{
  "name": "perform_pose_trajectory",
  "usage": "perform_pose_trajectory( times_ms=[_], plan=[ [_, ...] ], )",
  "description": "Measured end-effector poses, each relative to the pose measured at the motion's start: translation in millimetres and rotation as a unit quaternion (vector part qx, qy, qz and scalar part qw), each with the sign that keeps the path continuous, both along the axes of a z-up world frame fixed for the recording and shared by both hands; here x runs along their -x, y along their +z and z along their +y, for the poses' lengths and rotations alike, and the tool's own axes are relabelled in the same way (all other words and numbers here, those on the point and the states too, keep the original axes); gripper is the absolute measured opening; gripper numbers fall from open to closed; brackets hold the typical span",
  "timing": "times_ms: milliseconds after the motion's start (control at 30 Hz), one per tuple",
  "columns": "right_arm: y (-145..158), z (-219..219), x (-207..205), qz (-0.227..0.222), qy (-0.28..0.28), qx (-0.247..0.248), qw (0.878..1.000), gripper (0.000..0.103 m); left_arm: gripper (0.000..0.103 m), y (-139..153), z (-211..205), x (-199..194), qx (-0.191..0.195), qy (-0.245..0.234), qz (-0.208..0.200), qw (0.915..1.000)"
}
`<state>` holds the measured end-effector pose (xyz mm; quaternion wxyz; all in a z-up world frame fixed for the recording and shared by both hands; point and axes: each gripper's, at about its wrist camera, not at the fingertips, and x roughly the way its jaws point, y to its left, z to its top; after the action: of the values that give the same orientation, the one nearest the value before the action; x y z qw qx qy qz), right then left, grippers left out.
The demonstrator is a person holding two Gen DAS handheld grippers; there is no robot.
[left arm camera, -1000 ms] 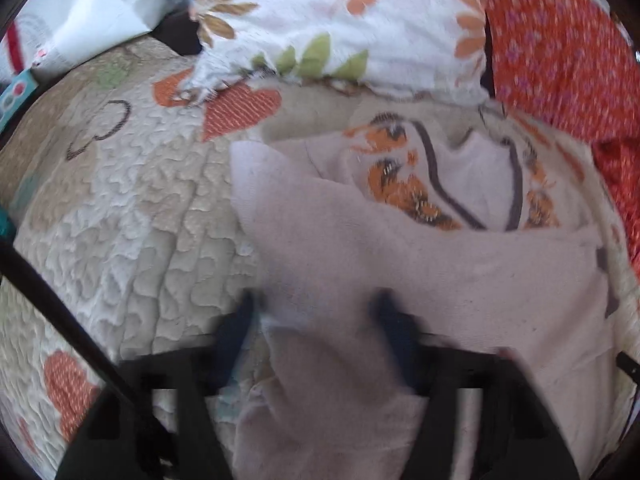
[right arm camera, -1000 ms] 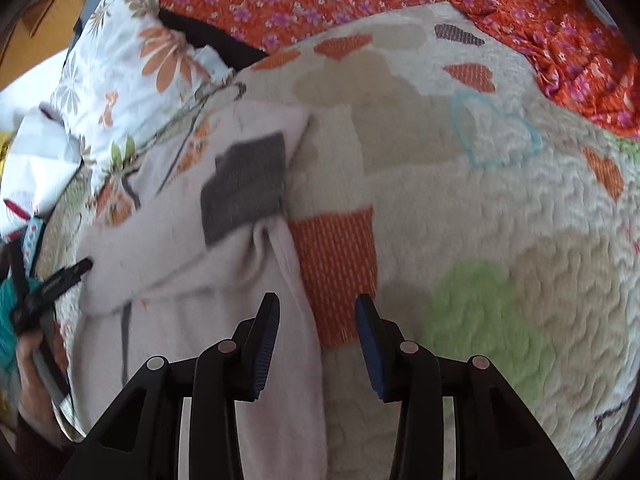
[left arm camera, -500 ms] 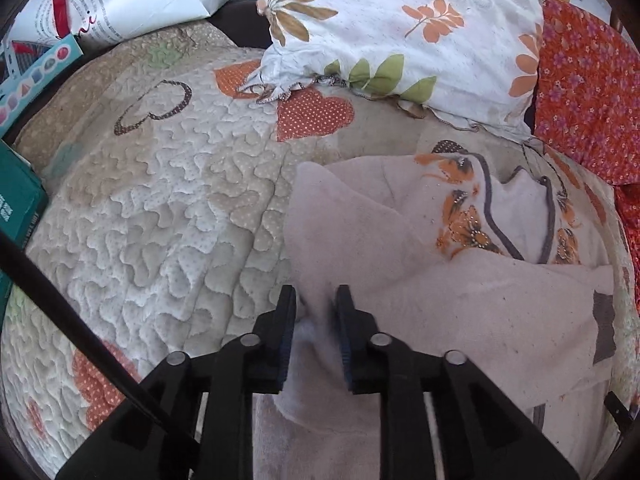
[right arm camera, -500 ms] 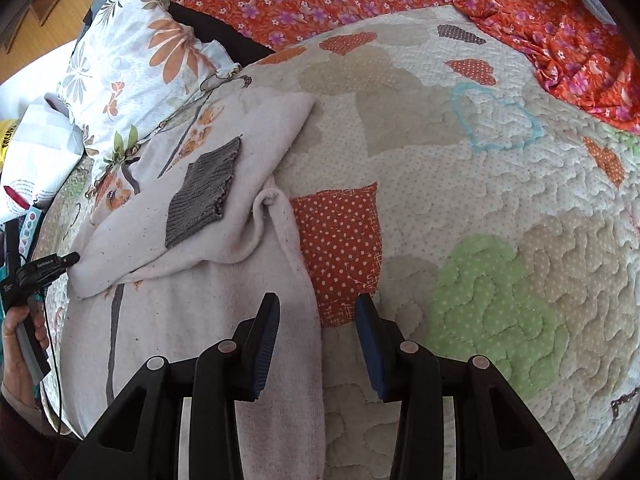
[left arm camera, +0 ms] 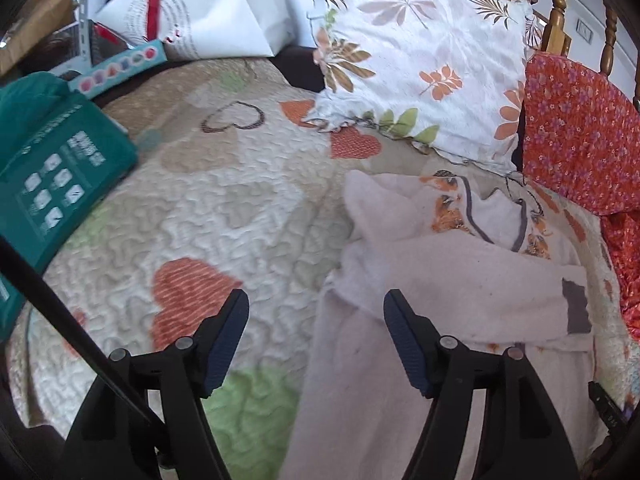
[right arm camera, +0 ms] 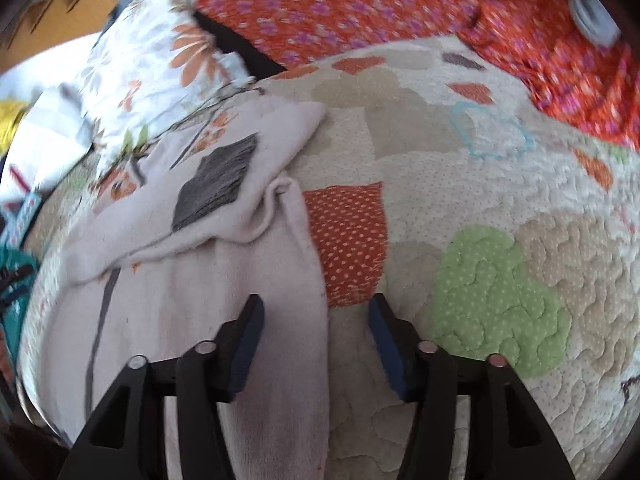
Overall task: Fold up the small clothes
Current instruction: 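Release the folded side and open both grippers above the cardigan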
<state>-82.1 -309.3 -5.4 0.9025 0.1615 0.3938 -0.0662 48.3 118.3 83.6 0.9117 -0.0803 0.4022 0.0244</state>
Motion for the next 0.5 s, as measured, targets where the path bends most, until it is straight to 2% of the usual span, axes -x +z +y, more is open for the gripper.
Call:
perform_pose_trajectory(
  times_ms=[33, 100, 167, 267, 500],
  plan=[
    [-0.7, 4.1, 0.7, -0.001, 0.008, 0.012, 1.0, 0.067, 0.075, -0.3, 2.1, 9.2, -0.003, 0.0, -0.004, 1.0],
    [-1.8, 10.1, 3.2, -0.001, 0.015, 0.033, 0.999, 0.068, 0.077, -3.8, 5.7, 22.3, -0.006, 0.002, 0.001, 1.0],
    [-1.6, 13.2, 5.4, 0.003, 0.019, 0.039, 0.999, 0.07, 0.077, -13.8, 8.4, 34.9, -0.002, -0.002, 0.03, 0.9995],
    [-1.8, 9.7, 9.2, 0.003, 0.02, 0.024, 1.0, 0.07, 0.077, -28.2, 9.2, 48.9, 0.005, -0.006, 0.06, 0.9982],
    [0.7, -5.3, 22.7, -0.012, 0.002, -0.036, 0.999, 0.069, 0.077, -54.2, -6.8, 74.5, 0.015, -0.028, 0.095, 0.995]
  ],
)
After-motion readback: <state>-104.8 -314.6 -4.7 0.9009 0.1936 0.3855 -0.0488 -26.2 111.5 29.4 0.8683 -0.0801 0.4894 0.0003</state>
